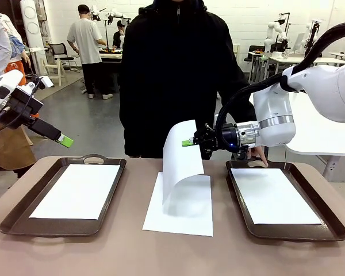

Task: Sort the A4 documents.
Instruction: Place the A4 Paper in the designated Handle tray.

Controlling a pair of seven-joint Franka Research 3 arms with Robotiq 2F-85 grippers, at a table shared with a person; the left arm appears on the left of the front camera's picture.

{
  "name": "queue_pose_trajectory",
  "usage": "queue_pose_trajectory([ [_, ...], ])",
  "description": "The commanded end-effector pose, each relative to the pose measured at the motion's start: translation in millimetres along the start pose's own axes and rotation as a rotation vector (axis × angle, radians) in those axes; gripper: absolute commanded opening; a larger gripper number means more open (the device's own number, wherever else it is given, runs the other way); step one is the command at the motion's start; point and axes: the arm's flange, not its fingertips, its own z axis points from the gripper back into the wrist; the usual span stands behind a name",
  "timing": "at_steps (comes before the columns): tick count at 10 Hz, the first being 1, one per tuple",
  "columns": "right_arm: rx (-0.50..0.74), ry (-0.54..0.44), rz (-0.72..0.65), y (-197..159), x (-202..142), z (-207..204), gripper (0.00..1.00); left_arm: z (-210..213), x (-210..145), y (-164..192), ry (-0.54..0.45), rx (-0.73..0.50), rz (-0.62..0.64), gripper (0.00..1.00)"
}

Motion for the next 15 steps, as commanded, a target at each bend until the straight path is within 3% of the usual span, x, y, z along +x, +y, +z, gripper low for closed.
queue_pose_trajectory([
  [1, -0.005, -0.009, 0.0, -0.4, 0.7, -0.6, 0.0, 0.5, -0.3, 0.3, -0.004, -0.002, 0.0, 1.0],
  [5, 0.0, 0.0, 0.0, 0.0, 0.0, 0.0, 0.01, 0.5, -0.3, 0.3, -0.004, -0.002, 0.0, 1.0],
  [7, -0.072, 0.041, 0.107, 19.7, -22.1, 41.8, 0.01, 0.5, -0.3, 0.3, -0.004, -0.002, 0.0, 1.0],
  [12, -0.246, 0.018, 0.011, 16.5, -34.8, 169.0, 0.01, 0.5, -0.3, 0.3, -0.004, -0.002, 0.0, 1.0],
  [15, -0.157, 0.075, -0.085, -2.1, -36.6, 213.8, 0.01, 0.5, -0.3, 0.3, -0.004, -0.002, 0.0, 1.0],
])
